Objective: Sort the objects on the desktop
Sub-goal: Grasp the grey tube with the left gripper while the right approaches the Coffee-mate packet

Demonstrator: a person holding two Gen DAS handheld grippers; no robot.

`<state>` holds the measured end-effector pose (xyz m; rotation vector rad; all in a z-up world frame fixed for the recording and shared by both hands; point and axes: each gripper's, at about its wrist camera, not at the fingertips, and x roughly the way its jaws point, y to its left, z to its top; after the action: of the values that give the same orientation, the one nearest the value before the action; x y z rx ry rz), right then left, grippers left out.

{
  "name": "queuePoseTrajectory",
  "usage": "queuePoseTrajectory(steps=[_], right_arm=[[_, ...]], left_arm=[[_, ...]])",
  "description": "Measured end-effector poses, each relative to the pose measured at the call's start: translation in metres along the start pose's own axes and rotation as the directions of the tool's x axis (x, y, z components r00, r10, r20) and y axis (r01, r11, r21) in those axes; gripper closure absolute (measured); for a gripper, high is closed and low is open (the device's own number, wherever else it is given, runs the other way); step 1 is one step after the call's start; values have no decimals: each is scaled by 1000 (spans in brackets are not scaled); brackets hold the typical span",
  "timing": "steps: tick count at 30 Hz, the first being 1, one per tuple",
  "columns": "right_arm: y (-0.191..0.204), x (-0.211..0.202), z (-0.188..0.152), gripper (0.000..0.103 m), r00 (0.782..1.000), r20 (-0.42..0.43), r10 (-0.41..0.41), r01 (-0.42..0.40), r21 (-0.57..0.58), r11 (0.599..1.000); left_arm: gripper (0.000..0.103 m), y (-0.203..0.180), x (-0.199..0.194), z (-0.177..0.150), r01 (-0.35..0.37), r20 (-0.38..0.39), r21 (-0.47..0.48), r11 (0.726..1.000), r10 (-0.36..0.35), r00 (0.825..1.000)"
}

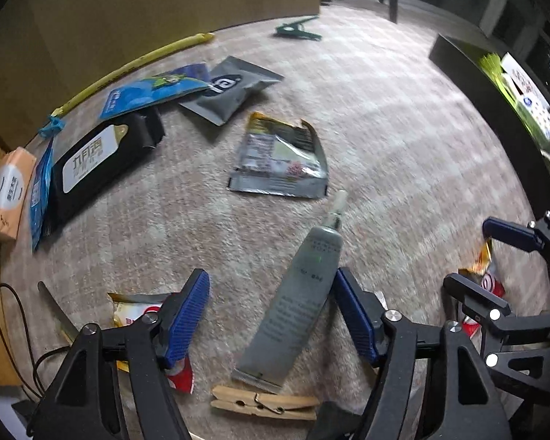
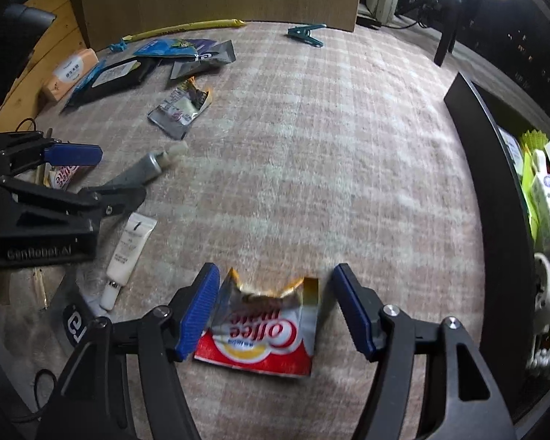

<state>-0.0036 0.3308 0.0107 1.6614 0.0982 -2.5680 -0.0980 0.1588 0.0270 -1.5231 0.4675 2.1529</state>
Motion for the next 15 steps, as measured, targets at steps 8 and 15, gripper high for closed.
queuePoseTrajectory(steps=[8, 15], right_arm=[[-15, -2, 4, 90, 999, 30, -16, 15, 23, 1000], [-29, 0, 5, 102, 998, 30, 56, -59, 85, 995]], left_arm=[[79, -5, -7, -1, 14, 43, -41, 999, -12, 999], [80, 8, -5, -1, 68, 46, -131, 989, -62, 997]])
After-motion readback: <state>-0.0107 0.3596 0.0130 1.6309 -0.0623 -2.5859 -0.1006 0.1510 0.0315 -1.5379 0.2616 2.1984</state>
